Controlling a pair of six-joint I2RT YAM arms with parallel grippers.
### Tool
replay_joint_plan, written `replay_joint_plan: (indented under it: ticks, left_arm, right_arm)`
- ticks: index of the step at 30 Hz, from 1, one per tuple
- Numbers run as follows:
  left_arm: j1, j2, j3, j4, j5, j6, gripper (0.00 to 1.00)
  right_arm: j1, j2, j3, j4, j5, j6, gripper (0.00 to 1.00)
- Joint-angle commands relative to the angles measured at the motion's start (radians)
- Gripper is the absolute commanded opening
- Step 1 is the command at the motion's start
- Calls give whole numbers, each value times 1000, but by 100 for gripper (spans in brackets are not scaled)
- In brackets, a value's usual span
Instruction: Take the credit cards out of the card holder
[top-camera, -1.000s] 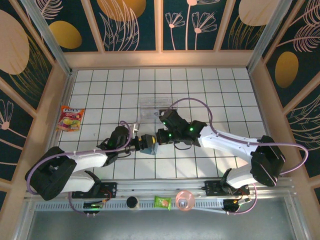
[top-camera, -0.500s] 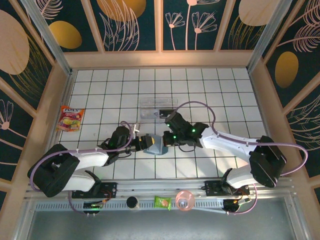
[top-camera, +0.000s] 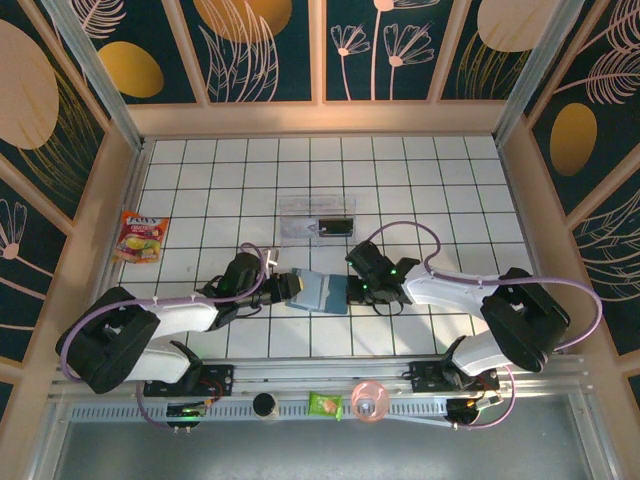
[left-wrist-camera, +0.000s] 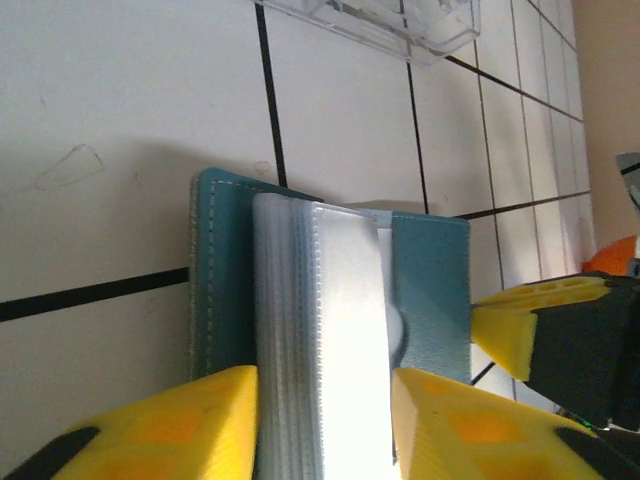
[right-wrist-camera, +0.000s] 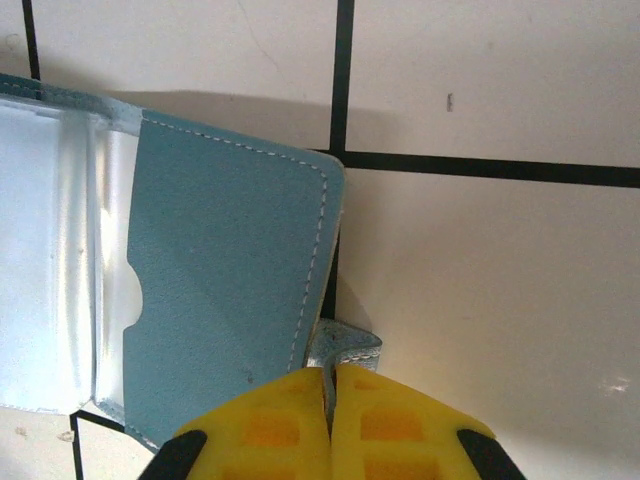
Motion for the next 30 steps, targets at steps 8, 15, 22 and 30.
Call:
replay_joint_plan:
  ticks: [8,15,22,30]
  left_arm:
    - [-3,22,22,48,26,-11,27]
    - [-3,25,20,56,31,-18,17]
    - [-3,31,20,73,42,-22,6]
    - [-3,40,18,104,69,-40,0]
  right_arm:
    - [-19,-25,-49,48,37,5,25]
    - [-46,-96,-42,10,50,-11,38]
    - [-54,-219,25,-90,126,-53,52]
    - [-12,-184,106,56,-141,-133,59]
